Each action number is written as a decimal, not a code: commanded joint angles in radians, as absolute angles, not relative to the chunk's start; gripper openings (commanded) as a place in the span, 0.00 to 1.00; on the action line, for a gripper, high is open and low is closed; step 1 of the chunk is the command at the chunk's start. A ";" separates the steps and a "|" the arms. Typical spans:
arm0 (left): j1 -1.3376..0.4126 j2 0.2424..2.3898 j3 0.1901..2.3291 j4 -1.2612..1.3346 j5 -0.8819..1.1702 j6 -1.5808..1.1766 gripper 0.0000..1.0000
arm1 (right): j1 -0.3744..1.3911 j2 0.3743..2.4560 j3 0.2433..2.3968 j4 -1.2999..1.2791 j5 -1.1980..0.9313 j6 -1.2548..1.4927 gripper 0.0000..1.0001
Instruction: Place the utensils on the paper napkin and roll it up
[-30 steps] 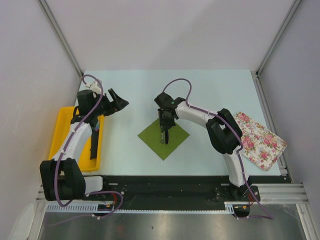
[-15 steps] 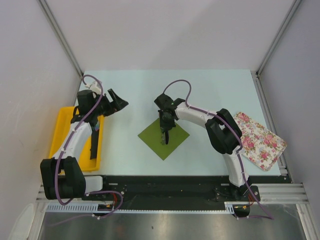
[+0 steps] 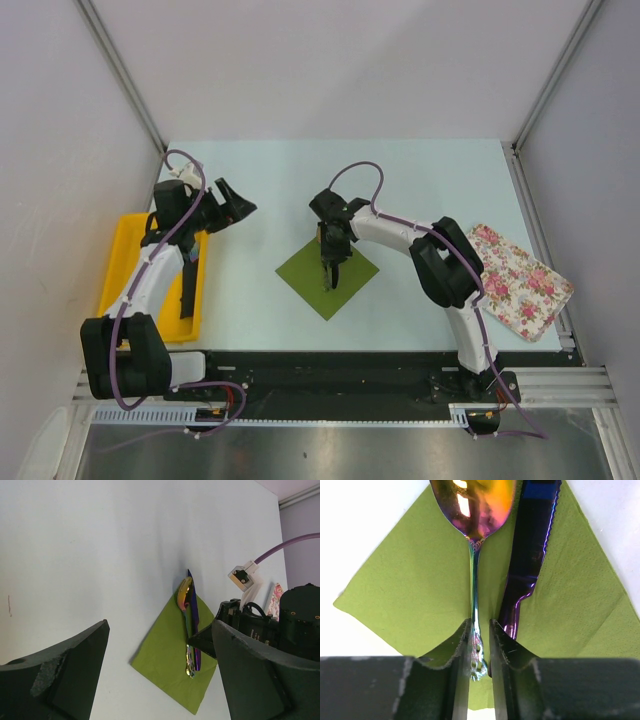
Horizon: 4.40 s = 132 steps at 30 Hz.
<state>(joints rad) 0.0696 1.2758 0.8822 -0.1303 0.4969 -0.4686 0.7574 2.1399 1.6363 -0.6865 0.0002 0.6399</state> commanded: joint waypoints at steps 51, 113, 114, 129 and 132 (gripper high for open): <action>-0.301 1.463 0.808 -0.166 0.534 -0.278 0.38 | 0.652 2.078 1.539 -0.554 -0.046 0.425 0.14; -0.843 1.167 0.578 -0.226 0.526 0.836 0.49 | 0.433 1.841 1.296 -0.485 -0.810 0.275 0.41; -0.860 1.187 0.578 -0.212 0.517 0.839 0.49 | 0.430 1.832 1.286 -0.483 -0.807 0.272 0.41; -0.982 1.410 0.689 -0.222 0.319 0.827 0.37 | 0.388 1.801 1.262 -0.488 -0.792 0.261 0.41; -0.991 1.437 0.709 -0.221 0.298 0.816 0.37 | 0.385 1.806 1.267 -0.494 -0.793 0.258 0.41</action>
<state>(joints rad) -0.9737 1.4048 0.6537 -0.2420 0.3378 0.8055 0.3920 1.8439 1.2606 -0.5030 -0.7708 0.2749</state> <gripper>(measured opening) 0.371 0.408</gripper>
